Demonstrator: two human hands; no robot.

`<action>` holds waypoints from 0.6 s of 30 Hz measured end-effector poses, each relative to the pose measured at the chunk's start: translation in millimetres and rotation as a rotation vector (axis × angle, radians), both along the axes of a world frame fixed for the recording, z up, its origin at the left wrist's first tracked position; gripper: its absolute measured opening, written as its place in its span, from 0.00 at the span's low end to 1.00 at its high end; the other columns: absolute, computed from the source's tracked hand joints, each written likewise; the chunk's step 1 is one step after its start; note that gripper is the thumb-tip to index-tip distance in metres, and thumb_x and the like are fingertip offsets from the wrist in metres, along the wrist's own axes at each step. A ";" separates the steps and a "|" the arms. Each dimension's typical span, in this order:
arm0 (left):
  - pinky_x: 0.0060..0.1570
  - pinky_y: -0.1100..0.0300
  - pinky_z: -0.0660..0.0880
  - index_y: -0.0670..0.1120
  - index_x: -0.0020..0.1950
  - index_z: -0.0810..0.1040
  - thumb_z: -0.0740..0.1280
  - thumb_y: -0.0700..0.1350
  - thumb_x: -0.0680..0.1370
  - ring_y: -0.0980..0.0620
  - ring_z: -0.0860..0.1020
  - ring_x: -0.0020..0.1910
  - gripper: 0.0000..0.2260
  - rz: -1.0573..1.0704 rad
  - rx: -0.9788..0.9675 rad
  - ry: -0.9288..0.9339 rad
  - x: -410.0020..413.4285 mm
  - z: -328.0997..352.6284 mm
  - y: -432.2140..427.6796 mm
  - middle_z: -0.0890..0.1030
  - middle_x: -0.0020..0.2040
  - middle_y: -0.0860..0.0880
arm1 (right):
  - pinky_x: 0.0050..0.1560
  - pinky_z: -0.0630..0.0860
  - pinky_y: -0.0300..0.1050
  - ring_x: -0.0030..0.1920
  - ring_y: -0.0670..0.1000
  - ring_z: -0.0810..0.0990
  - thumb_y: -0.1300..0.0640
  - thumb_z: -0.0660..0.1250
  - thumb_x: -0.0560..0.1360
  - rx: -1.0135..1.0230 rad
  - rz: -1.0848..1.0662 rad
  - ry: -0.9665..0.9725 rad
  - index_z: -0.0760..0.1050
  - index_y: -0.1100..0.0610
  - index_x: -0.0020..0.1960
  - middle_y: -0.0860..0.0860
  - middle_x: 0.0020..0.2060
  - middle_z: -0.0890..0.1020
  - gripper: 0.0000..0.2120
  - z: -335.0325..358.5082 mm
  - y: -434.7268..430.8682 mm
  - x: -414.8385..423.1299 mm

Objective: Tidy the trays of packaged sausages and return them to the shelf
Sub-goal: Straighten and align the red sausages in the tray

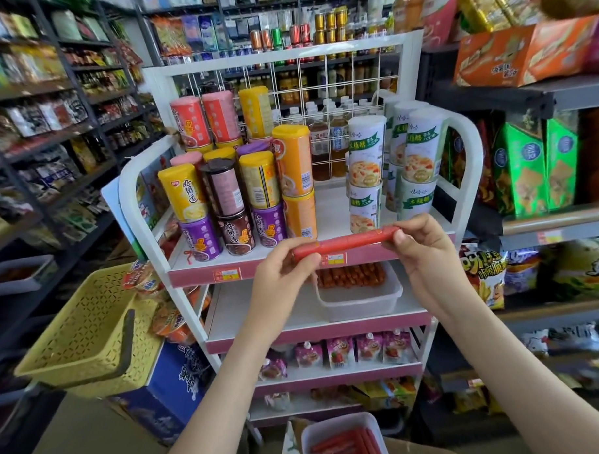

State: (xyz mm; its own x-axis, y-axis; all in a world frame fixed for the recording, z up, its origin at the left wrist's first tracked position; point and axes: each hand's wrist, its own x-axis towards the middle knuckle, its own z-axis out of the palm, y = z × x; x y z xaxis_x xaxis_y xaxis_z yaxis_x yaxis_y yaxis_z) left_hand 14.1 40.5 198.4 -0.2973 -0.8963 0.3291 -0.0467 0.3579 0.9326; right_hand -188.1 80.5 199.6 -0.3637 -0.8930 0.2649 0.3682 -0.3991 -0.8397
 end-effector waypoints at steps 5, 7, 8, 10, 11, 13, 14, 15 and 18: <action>0.51 0.59 0.77 0.44 0.56 0.78 0.68 0.41 0.75 0.53 0.78 0.41 0.11 -0.047 0.103 0.307 -3.4 2.6 10.2 0.80 0.39 0.51 | 0.48 0.79 0.39 0.41 0.47 0.81 0.57 0.75 0.59 0.001 0.135 -0.135 0.77 0.54 0.36 0.51 0.38 0.82 0.08 -16.5 -2.8 5.1; 0.53 0.61 0.76 0.43 0.58 0.78 0.68 0.44 0.73 0.53 0.79 0.48 0.14 -0.069 0.054 0.270 -6.4 2.9 15.4 0.82 0.47 0.50 | 0.50 0.80 0.41 0.43 0.48 0.81 0.57 0.76 0.60 0.001 0.188 -0.147 0.74 0.58 0.40 0.53 0.40 0.81 0.14 -22.4 -3.6 6.7; 0.53 0.62 0.75 0.43 0.57 0.78 0.68 0.44 0.73 0.53 0.79 0.52 0.13 -0.078 0.030 0.265 -8.2 2.9 17.9 0.82 0.51 0.48 | 0.49 0.80 0.41 0.42 0.48 0.81 0.58 0.74 0.61 0.017 0.203 -0.141 0.71 0.59 0.41 0.53 0.39 0.81 0.15 -24.1 -3.1 7.9; 0.53 0.64 0.74 0.40 0.55 0.78 0.67 0.41 0.75 0.54 0.79 0.55 0.09 -0.083 -0.013 0.262 -11.8 3.6 22.2 0.81 0.54 0.46 | 0.48 0.79 0.41 0.41 0.49 0.80 0.61 0.71 0.66 0.085 0.199 -0.047 0.71 0.60 0.42 0.53 0.38 0.80 0.10 -25.9 -1.1 10.7; 0.52 0.65 0.74 0.40 0.53 0.77 0.66 0.39 0.76 0.54 0.79 0.54 0.07 -0.077 -0.038 0.248 -13.6 3.3 23.0 0.81 0.53 0.46 | 0.48 0.79 0.42 0.41 0.49 0.80 0.64 0.69 0.70 0.136 0.174 0.052 0.72 0.61 0.44 0.54 0.38 0.80 0.06 -25.7 0.2 12.2; 0.52 0.66 0.74 0.42 0.52 0.77 0.67 0.40 0.76 0.56 0.80 0.53 0.06 -0.061 -0.107 0.182 -17.2 2.6 24.6 0.82 0.52 0.48 | 0.49 0.76 0.41 0.44 0.49 0.78 0.65 0.66 0.75 0.222 0.096 0.303 0.75 0.60 0.48 0.52 0.41 0.81 0.03 -24.8 3.0 12.6; 0.53 0.65 0.75 0.46 0.51 0.77 0.69 0.44 0.76 0.56 0.80 0.52 0.06 -0.047 -0.146 0.141 -18.5 1.7 24.9 0.82 0.51 0.50 | 0.50 0.75 0.38 0.47 0.47 0.78 0.64 0.67 0.76 0.249 0.055 0.437 0.77 0.58 0.51 0.50 0.44 0.81 0.06 -23.4 4.6 12.6; 0.53 0.63 0.76 0.49 0.50 0.77 0.69 0.49 0.75 0.56 0.80 0.51 0.07 -0.026 -0.189 0.094 -19.4 0.5 25.1 0.83 0.50 0.53 | 0.51 0.73 0.35 0.50 0.45 0.77 0.62 0.68 0.75 0.255 0.002 0.593 0.77 0.54 0.54 0.46 0.48 0.81 0.09 -21.2 6.0 13.2; 0.50 0.64 0.76 0.53 0.49 0.77 0.67 0.52 0.74 0.58 0.80 0.48 0.07 0.059 -0.319 -0.021 -23.2 -0.5 25.8 0.82 0.47 0.55 | 0.54 0.65 0.26 0.55 0.39 0.71 0.58 0.72 0.72 0.109 -0.113 1.007 0.73 0.47 0.58 0.38 0.53 0.76 0.17 -9.5 13.0 23.5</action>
